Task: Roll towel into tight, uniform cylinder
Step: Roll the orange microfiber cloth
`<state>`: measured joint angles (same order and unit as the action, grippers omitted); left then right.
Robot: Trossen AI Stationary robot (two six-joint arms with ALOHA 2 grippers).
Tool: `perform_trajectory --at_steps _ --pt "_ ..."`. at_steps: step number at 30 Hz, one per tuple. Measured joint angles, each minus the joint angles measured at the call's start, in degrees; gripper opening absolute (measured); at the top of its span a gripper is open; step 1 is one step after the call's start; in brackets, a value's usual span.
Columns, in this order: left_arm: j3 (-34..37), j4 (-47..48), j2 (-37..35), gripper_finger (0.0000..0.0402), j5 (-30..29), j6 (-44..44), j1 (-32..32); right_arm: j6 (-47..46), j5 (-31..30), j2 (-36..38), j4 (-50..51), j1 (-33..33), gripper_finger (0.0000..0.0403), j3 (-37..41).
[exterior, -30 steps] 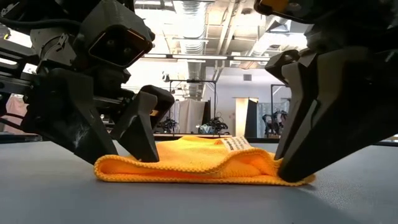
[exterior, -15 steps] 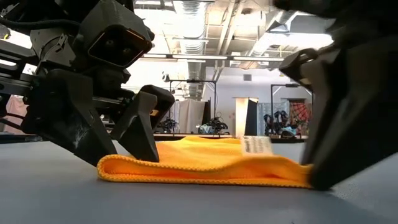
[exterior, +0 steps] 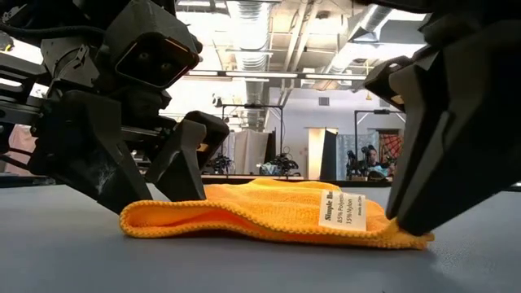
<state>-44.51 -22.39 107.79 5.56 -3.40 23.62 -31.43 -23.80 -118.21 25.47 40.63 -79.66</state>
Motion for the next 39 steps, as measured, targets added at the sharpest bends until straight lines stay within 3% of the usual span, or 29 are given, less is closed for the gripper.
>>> perform_trajectory --at_steps 22,29,39 --pt "0.1 2.2 -3.2 0.0169 1.5 -1.4 0.0 -6.8 -0.4 0.1 5.2 2.9 0.0062 -0.6" --pt "0.1 2.2 -3.2 0.0169 1.2 -0.9 0.0 -8.9 -3.6 0.2 12.3 4.1 0.0062 -4.6" --pt "0.1 2.1 -3.3 0.0169 0.9 0.2 0.0 -14.8 -5.8 0.2 13.0 4.9 0.0062 -5.0"
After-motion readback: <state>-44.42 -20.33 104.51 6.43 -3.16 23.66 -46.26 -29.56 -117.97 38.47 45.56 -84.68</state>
